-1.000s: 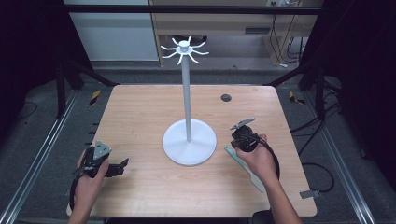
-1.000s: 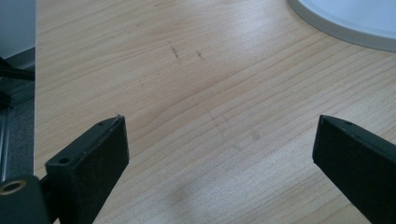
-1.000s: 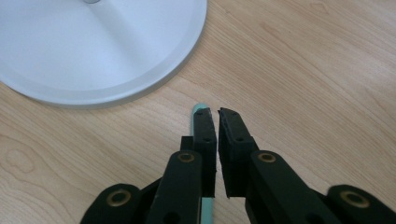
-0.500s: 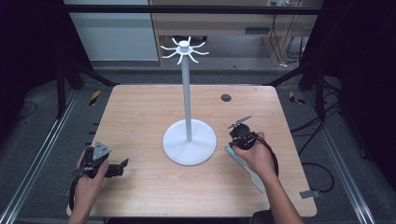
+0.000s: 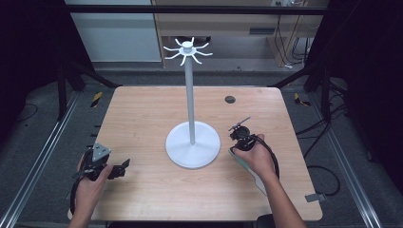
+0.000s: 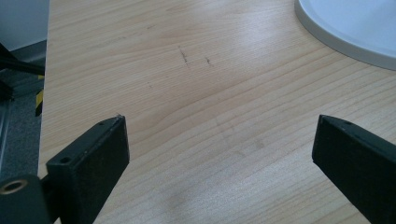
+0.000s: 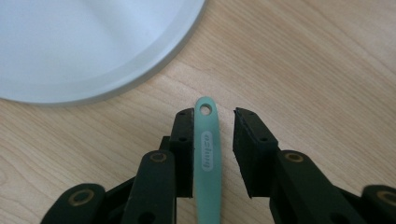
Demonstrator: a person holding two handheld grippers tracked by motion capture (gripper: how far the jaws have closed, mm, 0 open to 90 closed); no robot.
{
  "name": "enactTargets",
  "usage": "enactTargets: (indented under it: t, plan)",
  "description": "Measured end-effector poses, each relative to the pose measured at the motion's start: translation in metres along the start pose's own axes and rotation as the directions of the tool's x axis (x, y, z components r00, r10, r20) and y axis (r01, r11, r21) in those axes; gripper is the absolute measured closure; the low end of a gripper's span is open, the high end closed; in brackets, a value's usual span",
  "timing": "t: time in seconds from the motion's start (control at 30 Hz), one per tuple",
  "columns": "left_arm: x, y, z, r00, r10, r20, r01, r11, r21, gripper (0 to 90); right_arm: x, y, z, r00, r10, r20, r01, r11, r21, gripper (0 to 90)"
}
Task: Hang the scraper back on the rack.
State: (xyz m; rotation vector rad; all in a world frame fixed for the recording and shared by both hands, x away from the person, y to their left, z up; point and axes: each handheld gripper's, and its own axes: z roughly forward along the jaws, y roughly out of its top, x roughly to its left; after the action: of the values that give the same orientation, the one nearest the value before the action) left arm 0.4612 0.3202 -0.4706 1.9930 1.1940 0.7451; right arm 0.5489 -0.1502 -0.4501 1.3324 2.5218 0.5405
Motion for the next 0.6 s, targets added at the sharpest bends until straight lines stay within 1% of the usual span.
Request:
enactTargets:
  t: [0.03, 0.1, 0.17, 0.2, 0.27, 0.3, 0.4, 0.43, 0.53, 0.6]
  plan:
    - [0.0, 0.0, 0.0, 1.0, 0.002, -0.001, -0.002, 1.0, 0.002, 3.7, 0.0, 0.0, 0.003, 0.9997, -0.02, 0.01, 0.02, 1.0, 0.006, 69.4]
    - [0.0, 0.0, 0.001, 1.0, 0.004, 0.0, -0.004, 1.0, 0.007, 3.8, 0.002, 0.001, 0.005, 0.9999, -0.008, 0.007, 0.008, 1.0, 0.022, 70.3]
    - [0.0, 0.0, 0.001, 1.0, 0.008, 0.002, -0.008, 0.9999, 0.01, 3.8, 0.002, 0.001, 0.006, 0.9999, -0.01, 0.003, 0.01, 1.0, 0.03, 70.5]
    - [-0.001, 0.0, 0.002, 0.9999, 0.01, -0.003, -0.01, 0.9999, 0.013, 4.2, 0.002, 0.002, 0.008, 1.0, -0.003, 0.001, 0.003, 0.999, 0.04, 70.0]
    - [-0.001, 0.0, 0.001, 0.9999, 0.011, -0.006, -0.011, 0.9999, 0.013, 4.4, 0.001, 0.001, 0.009, 0.9999, -0.012, 0.002, 0.012, 0.999, 0.041, 69.5]
    - [-0.001, 0.0, 0.001, 0.9999, 0.01, -0.006, -0.01, 0.9999, 0.012, 4.4, 0.001, 0.002, 0.011, 1.0, 0.006, -0.006, -0.006, 0.998, 0.062, 69.3]
    - [-0.001, 0.0, 0.003, 0.9999, 0.011, -0.01, -0.011, 0.9998, 0.015, 4.4, 0.001, 0.002, 0.013, 0.9998, 0.011, -0.017, -0.009, 0.997, 0.074, 69.3]
    - [-0.001, 0.0, 0.003, 0.9999, 0.01, -0.007, -0.01, 0.9998, 0.016, 4.4, 0.001, 0.003, 0.014, 0.9997, 0.019, -0.018, -0.018, 0.996, 0.083, 69.6]
    - [-0.001, 0.001, 0.003, 0.9999, 0.011, -0.005, -0.011, 0.9998, 0.015, 4.4, 0.001, 0.003, 0.016, 0.9998, 0.011, -0.017, -0.009, 0.996, 0.09, 69.7]
    - [0.0, 0.0, 0.002, 0.9999, 0.009, -0.007, -0.009, 0.9999, 0.014, 4.4, 0.002, 0.003, 0.018, 0.9998, 0.013, -0.014, -0.012, 0.995, 0.1, 69.9]
